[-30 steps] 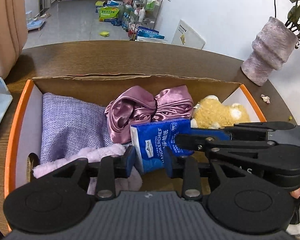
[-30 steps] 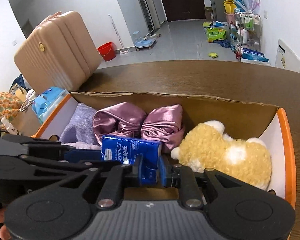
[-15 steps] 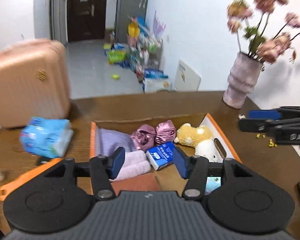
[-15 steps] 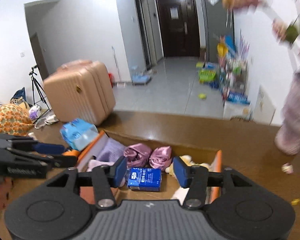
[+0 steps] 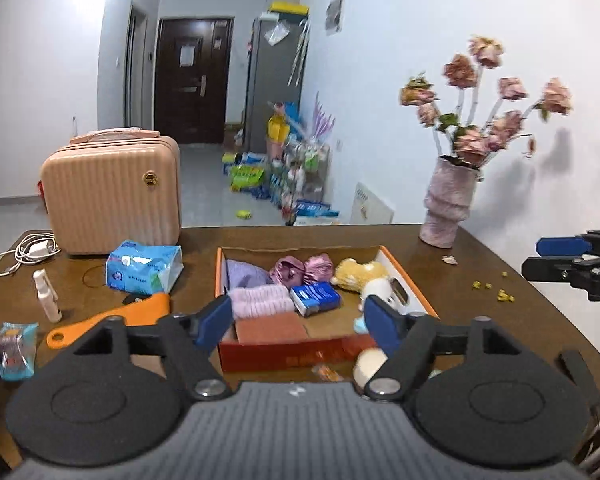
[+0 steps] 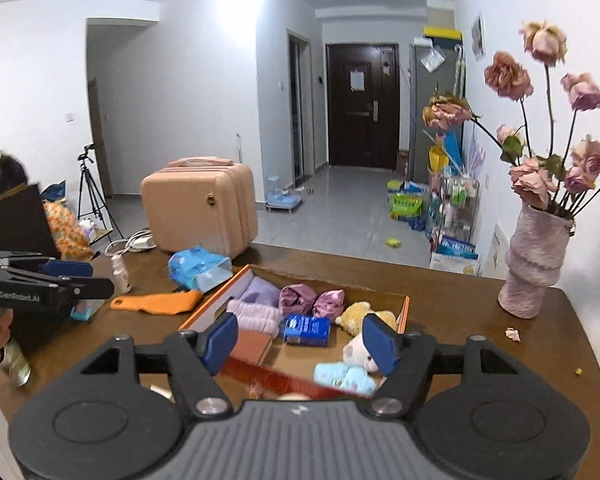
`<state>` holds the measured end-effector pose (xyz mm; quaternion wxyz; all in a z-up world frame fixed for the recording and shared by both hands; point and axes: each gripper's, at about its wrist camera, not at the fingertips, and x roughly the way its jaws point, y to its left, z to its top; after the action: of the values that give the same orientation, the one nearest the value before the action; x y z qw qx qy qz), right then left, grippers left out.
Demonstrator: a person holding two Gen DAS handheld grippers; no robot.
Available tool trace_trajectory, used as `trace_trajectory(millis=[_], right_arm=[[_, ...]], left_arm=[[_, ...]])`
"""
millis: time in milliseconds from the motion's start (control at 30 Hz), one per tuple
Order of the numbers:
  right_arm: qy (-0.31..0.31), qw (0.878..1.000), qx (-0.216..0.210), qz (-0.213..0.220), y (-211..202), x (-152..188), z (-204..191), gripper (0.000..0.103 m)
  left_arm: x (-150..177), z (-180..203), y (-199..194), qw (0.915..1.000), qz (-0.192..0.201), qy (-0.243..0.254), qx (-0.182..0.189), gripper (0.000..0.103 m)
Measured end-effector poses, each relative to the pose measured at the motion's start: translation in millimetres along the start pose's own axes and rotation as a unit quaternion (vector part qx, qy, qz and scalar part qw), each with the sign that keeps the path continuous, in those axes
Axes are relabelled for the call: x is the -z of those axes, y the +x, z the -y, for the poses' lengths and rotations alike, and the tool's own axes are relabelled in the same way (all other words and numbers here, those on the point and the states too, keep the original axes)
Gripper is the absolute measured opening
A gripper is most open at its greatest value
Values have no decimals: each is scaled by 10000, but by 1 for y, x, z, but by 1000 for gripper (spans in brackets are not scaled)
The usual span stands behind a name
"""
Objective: Organize soft objects
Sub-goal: 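Withdraw both tools from the box toward the table items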
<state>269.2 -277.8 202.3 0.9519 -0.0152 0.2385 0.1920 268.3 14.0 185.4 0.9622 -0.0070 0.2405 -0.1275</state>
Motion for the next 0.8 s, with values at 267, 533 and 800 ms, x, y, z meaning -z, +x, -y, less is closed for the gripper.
trace_trajectory(millis=[267,533,800], right_arm=[[-105,9971,-451,608,-60,82,-47,85],[196,9936,-456,1011,-88,159,-89,90],[859,9938,-354,605,-58,195,-89,92]], left_arm=[[101,11,-57,9966,728,167,-361,84],[185,2,-90,9967,721,-177,-320,93],[210,-16,-74,9992,234,-202,-235,93]])
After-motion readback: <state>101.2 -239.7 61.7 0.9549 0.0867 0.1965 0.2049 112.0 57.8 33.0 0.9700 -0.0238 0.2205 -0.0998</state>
